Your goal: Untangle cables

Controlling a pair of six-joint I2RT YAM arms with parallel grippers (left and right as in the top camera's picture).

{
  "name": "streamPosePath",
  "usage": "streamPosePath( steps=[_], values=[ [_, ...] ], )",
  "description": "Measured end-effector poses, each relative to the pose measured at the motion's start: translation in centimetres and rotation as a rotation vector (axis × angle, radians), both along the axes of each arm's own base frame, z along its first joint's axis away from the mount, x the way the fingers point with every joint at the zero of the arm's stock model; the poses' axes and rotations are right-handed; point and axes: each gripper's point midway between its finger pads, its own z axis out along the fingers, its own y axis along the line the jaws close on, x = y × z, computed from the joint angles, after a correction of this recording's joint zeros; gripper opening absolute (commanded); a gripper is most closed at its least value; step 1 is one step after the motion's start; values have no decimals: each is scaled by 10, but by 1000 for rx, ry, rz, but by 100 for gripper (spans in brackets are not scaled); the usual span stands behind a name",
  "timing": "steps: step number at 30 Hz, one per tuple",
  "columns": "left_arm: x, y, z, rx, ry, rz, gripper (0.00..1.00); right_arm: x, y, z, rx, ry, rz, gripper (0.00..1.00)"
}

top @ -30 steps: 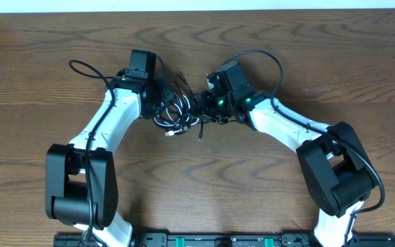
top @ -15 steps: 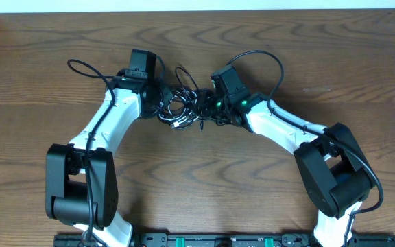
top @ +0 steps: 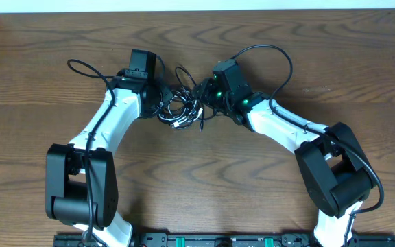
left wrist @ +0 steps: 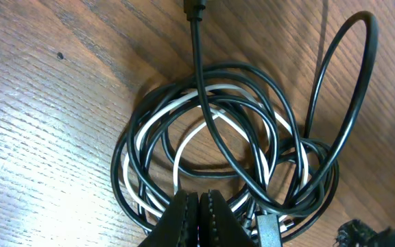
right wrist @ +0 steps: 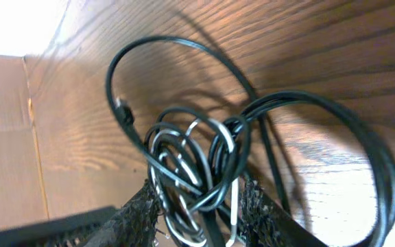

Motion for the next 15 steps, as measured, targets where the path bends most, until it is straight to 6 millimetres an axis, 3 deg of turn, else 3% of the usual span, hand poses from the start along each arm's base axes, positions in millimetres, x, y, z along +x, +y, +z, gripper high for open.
streamPosePath(
  steps=[15],
  values=[
    [0,0,0,0,0,0,8,-11,11,-7,29,86,-224,30]
  ],
)
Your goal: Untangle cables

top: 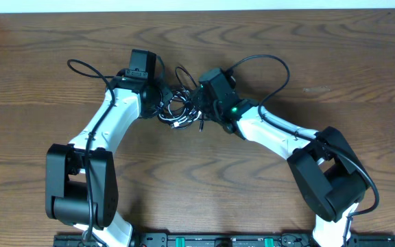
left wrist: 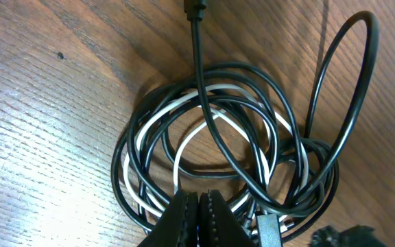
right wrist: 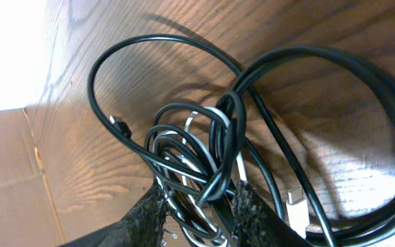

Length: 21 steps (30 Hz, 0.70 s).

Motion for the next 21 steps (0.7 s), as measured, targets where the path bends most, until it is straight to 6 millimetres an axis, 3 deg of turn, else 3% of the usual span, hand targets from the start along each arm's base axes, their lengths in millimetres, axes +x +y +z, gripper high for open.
streamPosePath(
  steps=[11,20,21],
  values=[
    [0,0,0,0,-2,0,8,5,-2,-32,36,75,-123,33],
    [1,0,0,-1,-3,0,6,11,3,-46,61,75,-142,20],
    [1,0,0,-1,-3,0,8,11,3,-46,61,74,-141,14]
  ],
)
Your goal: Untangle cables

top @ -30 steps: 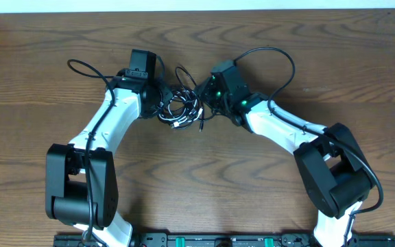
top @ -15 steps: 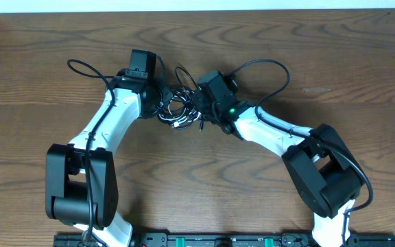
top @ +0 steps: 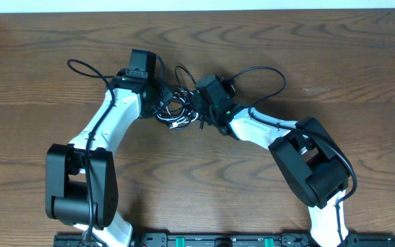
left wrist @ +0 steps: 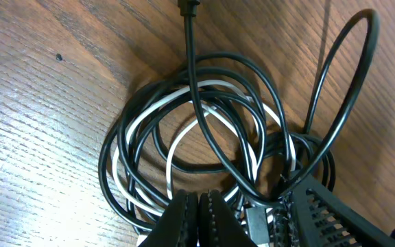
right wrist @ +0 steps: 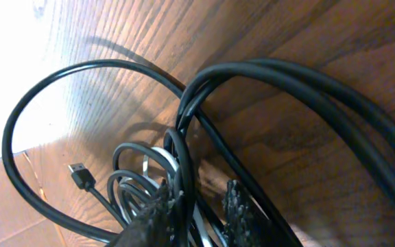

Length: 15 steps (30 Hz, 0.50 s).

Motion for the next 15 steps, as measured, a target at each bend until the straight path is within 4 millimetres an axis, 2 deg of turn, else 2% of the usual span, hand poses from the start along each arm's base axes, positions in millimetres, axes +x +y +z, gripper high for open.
streamPosePath(
  steps=[2,9,15],
  values=[
    [0,0,0,0,0,0,8,0,0,0,-5,-4,6,1],
    [0,0,0,0,0,0,8,1,-1,1,-16,-16,33,1],
    [0,0,0,0,0,0,8,3,-2,2,12,-11,133,1]
  ],
)
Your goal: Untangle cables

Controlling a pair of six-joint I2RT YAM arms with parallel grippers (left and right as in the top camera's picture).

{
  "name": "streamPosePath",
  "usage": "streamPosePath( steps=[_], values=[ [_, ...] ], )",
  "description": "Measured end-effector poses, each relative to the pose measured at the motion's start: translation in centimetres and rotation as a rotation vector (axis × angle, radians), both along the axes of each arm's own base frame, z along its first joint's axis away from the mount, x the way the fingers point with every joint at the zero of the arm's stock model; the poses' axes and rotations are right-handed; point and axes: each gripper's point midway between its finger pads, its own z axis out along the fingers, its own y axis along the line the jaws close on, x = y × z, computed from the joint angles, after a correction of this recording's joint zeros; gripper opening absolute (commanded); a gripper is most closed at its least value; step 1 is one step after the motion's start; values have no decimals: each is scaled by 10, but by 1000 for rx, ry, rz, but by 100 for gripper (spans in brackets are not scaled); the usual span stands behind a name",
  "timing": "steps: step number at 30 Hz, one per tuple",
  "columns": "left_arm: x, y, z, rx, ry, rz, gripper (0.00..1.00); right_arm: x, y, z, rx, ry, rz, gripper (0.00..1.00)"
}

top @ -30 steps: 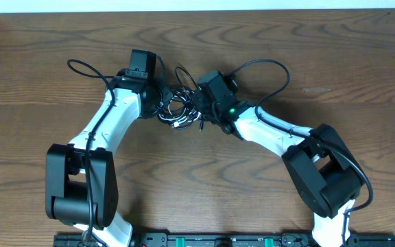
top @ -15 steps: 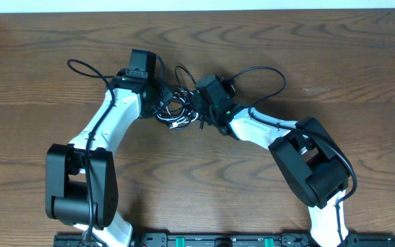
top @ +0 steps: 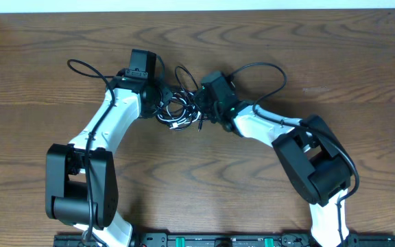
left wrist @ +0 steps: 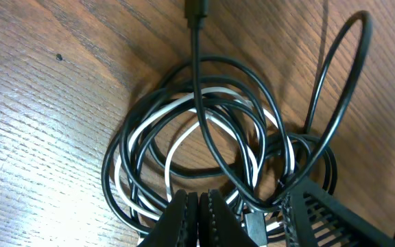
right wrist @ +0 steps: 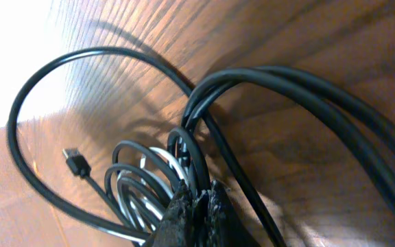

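A tangle of black cables (top: 177, 113) with a white cable (left wrist: 169, 171) coiled through it lies on the wooden table, between my two grippers. My left gripper (top: 158, 103) is at its left edge; in the wrist view its fingers (left wrist: 184, 213) are pressed together on the coil's near edge, where the white strand runs in. My right gripper (top: 201, 106) is at the right edge, shut on a black strand (right wrist: 196, 171) of the coil. A black loop (right wrist: 19, 116) stands out from the tangle. One black plug (left wrist: 196, 8) lies free beyond the coil.
The table (top: 286, 192) is dark wood. A cardboard box edge shows at the far left. Each arm's own black lead arcs over the table beside it: left lead (top: 81, 65), right lead (top: 280, 72). Thick black strands (right wrist: 307, 82) run off right of the tangle.
My right gripper's fingers stood apart around black strands of the coil; now they are shut on one black strand. The coil has shifted slightly. My left gripper has stayed put, shut.
My left gripper stayed shut at the tangle's left edge throughout. My right gripper was open just right of the tangle, then closer in, then with its fingers around black strands, nudging the coil leftward. Now it is shut on a black strand.
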Motion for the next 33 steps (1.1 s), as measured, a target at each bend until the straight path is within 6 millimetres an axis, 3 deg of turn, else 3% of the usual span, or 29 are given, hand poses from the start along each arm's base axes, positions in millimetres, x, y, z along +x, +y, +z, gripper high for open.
streamPosePath(
  steps=[8,13,14,22,28,33],
  values=[
    [0,-1,0,-5,1,-2,8,16,5,31,115,-144,242,1],
    [-2,-8,1,-43,7,-18,11,13,8,46,180,-197,360,1],
    [-2,-9,2,-52,8,-22,14,11,9,47,191,-196,379,1],
    [-6,-23,5,-126,21,-53,15,-15,21,60,259,-273,627,1],
    [-6,-23,4,-128,24,-53,15,-44,29,75,336,-388,864,1],
    [-6,-20,4,-114,23,-47,15,-55,31,82,374,-434,948,1]
  ],
)
